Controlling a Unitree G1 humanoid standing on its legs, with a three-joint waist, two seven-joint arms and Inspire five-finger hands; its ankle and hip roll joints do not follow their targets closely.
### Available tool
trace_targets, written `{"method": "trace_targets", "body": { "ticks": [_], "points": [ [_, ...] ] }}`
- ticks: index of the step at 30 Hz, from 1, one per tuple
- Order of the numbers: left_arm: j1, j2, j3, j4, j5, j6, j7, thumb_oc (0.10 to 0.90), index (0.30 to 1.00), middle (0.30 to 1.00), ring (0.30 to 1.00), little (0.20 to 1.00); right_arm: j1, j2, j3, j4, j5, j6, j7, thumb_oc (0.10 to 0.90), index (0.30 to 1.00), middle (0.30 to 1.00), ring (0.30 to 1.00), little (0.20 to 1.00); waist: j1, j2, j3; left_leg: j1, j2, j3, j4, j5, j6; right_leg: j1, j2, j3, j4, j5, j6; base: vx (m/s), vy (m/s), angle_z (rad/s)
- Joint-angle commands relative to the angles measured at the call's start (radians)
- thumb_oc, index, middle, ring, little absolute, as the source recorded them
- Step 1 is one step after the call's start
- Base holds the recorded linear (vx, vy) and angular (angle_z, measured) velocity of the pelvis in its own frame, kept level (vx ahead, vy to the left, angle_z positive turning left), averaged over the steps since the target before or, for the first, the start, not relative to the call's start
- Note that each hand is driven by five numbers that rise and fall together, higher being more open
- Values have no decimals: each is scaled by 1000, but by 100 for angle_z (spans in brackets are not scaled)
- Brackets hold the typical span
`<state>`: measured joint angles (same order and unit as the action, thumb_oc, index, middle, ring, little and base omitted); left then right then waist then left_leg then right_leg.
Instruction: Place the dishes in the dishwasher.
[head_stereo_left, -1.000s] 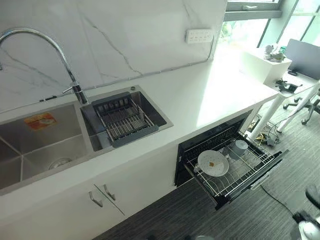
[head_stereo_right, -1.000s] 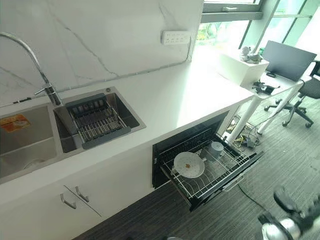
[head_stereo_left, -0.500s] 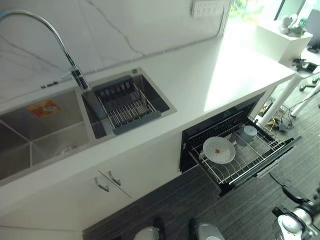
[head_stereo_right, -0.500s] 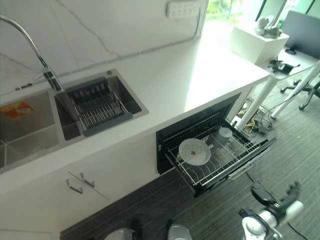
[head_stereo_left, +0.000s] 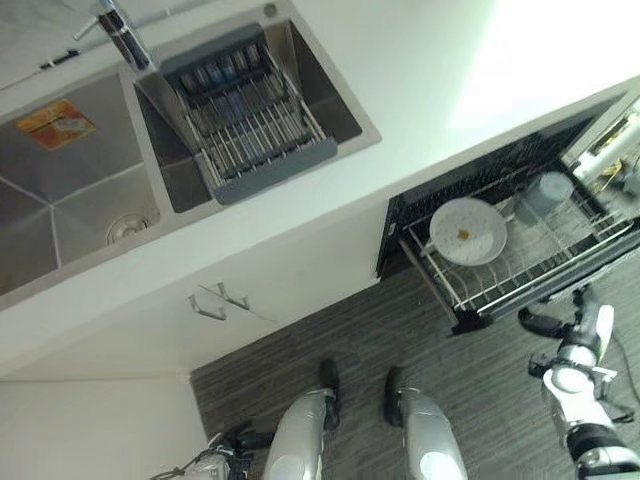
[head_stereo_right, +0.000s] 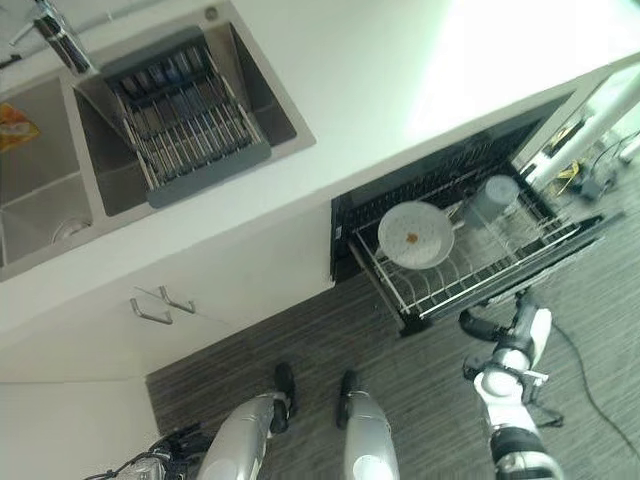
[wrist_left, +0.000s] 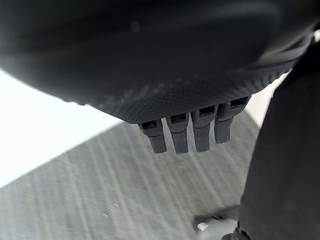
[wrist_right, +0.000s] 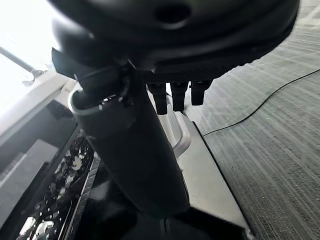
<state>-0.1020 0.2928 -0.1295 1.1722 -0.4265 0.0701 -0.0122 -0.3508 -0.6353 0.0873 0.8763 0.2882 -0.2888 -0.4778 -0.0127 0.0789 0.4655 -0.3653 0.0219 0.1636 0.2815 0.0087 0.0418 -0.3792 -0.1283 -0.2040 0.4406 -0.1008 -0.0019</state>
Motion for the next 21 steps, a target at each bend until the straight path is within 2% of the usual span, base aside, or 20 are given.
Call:
{"method": "trace_targets", "body": {
  "ticks": [1,4,5,7,8,9,10,11,13,14,16,19,21],
  "points": [
    [29,22,-2,6,15,-12,-9,800,900,900,900,900,-98,-47,27,-68,-12,-69,44,800,900,900,900,900,67,-41,-49,62,-21,-62,73,-205,-31,84,-25,-31,151,-251,6,114,-47,18],
    [44,22,10,8,21,6,-12,800,900,900,900,900,-94,-45,16,-68,-24,-70,68,800,900,900,900,900,75,-46,-43,72,-27,-74,106,-232,-25,111,-26,-38,175,-270,-5,175,8,42],
    [60,20,19,4,46,13,-27,800,900,900,900,900,-101,-52,11,-69,-52,-71,79,800,900,900,900,900,81,-37,-41,82,-26,-74,75,-197,-22,123,-17,-46,148,-238,-9,178,92,28],
    [69,22,16,-6,26,6,-56,800,900,900,900,900,-132,-83,19,-71,-77,-54,96,800,900,900,900,900,87,-29,-39,89,-30,-76,35,-169,-27,115,-11,-43,124,-221,1,-4,96,11],
    [65,30,15,-13,-47,20,-97,800,900,900,900,900,-173,-116,33,-71,-79,-39,112,800,900,900,900,900,93,-22,-36,78,-27,-75,19,-154,-27,91,-11,-44,118,-212,9,-60,63,7],
    [63,33,20,-17,-107,46,-130,800,900,900,900,900,-194,-134,43,-73,-71,-32,120,800,900,900,900,900,96,-28,-33,82,-33,-78,19,-171,-30,84,-18,-35,131,-236,20,-101,58,0],
    [59,36,38,-24,-152,96,-194,800,900,900,900,900,-223,-156,52,-82,-71,-17,148,800,900,900,900,900,104,-31,-30,64,-35,-80,19,-172,-25,58,-25,-40,153,-242,21,-43,11,-5],
    [59,35,47,-25,-149,112,-219,800,900,900,900,900,-234,-166,51,-84,-86,-13,163,800,900,900,900,900,110,-36,-28,50,-36,-83,41,-182,-21,49,-32,-47,175,-251,16,-53,-19,-6],
    [67,33,58,-26,-126,112,-208,800,900,900,900,900,-237,-176,50,-84,-132,-5,204,800,900,900,900,900,122,-43,-24,37,-37,-88,94,-214,-15,58,-44,-66,217,-274,3,212,-23,30],
    [98,33,82,-8,-88,135,-191,800,900,900,900,900,-225,-165,69,-82,-164,9,240,800,900,900,900,900,139,-57,-25,77,-40,-93,100,-231,-11,129,-43,-85,204,-277,-2,488,22,64],
    [111,39,91,0,-37,121,-211,800,900,900,900,900,-247,-181,101,-71,-177,44,272,800,900,900,900,900,149,-57,-34,112,-44,-99,49,-203,-14,155,-34,-77,155,-249,14,342,57,41],
    [94,58,72,-11,-47,118,-218,800,900,900,900,900,-329,-228,148,-47,-172,97,302,800,900,900,900,900,157,-50,-40,98,-46,-104,19,-182,-11,124,-33,-71,140,-235,27,-6,65,1],
    [70,80,59,-21,-73,129,-214,800,900,900,900,900,-423,-270,179,-12,-141,125,329,800,900,900,900,900,176,-51,-30,56,-58,-113,54,-195,2,80,-47,-78,201,-256,21,-12,60,0]
  ]
}}
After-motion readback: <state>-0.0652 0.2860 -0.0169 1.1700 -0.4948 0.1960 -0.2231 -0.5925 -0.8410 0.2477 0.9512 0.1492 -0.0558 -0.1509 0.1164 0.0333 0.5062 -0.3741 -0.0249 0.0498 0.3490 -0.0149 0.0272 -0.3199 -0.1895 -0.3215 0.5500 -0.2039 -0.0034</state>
